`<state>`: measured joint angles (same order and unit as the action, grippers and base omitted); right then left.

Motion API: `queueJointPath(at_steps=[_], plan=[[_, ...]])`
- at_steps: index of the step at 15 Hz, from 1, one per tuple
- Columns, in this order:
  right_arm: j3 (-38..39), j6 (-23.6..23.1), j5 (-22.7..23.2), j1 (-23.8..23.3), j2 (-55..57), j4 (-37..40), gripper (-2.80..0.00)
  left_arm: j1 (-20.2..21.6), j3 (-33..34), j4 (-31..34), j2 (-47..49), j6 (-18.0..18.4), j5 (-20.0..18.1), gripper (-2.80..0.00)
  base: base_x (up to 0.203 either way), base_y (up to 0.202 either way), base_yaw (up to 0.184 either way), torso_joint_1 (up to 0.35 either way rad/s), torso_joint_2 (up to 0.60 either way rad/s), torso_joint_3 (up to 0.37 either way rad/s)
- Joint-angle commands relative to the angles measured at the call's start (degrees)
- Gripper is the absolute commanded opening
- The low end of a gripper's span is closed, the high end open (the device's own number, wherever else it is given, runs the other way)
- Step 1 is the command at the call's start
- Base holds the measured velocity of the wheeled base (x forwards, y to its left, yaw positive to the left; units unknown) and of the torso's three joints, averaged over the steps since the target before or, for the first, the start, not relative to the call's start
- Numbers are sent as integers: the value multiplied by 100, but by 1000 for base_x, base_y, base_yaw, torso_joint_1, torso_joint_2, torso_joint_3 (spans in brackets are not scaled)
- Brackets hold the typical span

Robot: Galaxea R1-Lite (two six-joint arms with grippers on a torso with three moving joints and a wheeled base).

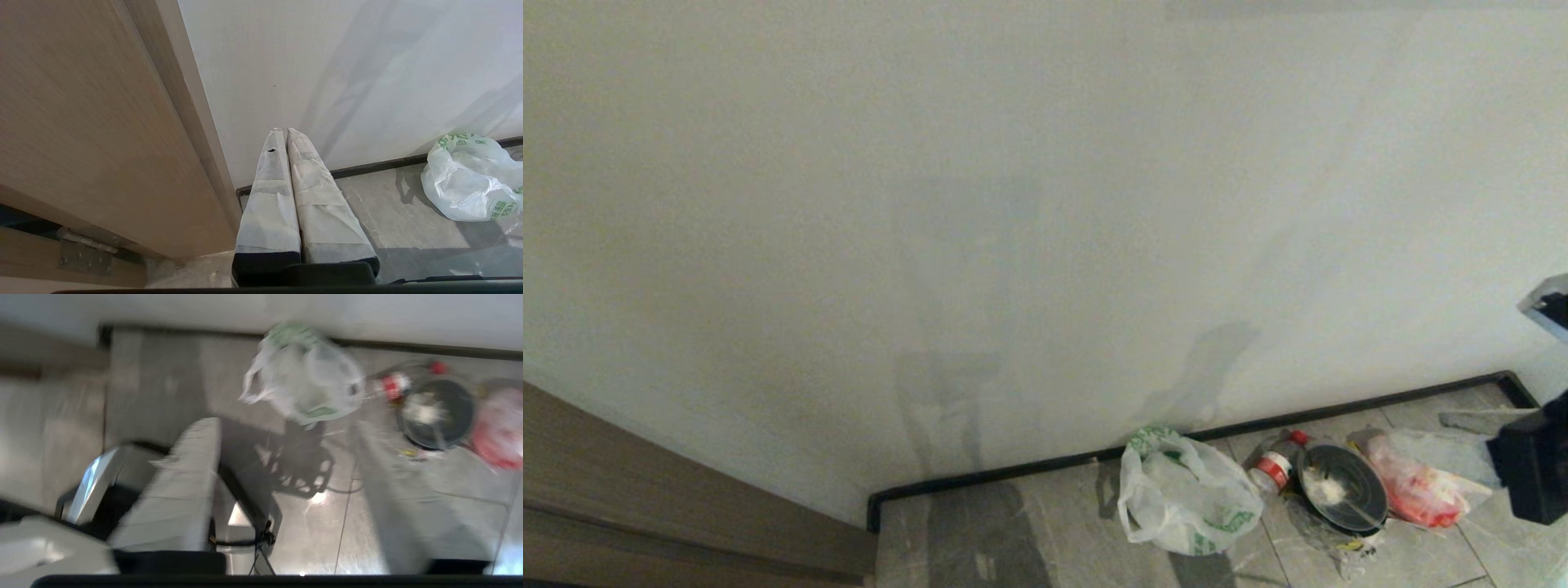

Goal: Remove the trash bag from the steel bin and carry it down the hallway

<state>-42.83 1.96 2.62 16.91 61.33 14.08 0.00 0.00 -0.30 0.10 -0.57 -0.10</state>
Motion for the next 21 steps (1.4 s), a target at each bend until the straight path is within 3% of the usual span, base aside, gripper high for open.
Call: queueJointPath(at_steps=[1, 3, 5, 8, 11, 15, 17, 18, 21], plan=[[320, 71, -200, -127, -1067, 7, -280, 0, 0, -5, -1, -4, 1, -280, 0, 0, 0, 0, 0, 0], [1020, 146, -188, -549, -1816, 21, -280, 0, 0, -5, -1, -4, 1, -280, 0, 0, 0, 0, 0, 0], [1849, 82, 166, -1373, -2512, -22, -280, 0, 0, -5, -1, -4, 1, -280, 0, 0, 0, 0, 0, 0], [2492, 37, 392, -1731, -3797, -24, -280, 0, 0, -5, -1, -4, 1, -280, 0, 0, 0, 0, 0, 0], [2994, 22, 386, -1867, -4721, 166, -280, 0, 0, -5, -1, -4, 1, -280, 0, 0, 0, 0, 0, 0], [3699, -125, 162, -1739, -6053, -596, -280, 0, 0, -5, -1, -4, 1, -280, 0, 0, 0, 0, 0, 0], [4146, -80, 38, -1699, -6189, -1584, -280, 0, 0, -5, -1, -4, 1, -280, 0, 0, 0, 0, 0, 0], [4274, 58, -290, -1688, -6161, -1743, -280, 0, 0, -5, -1, -4, 1, -280, 0, 0, 0, 0, 0, 0], [4282, -119, -344, -1682, -6151, -1531, -280, 0, 0, -5, -1, -4, 1, -280, 0, 0, 0, 0, 0, 0]])
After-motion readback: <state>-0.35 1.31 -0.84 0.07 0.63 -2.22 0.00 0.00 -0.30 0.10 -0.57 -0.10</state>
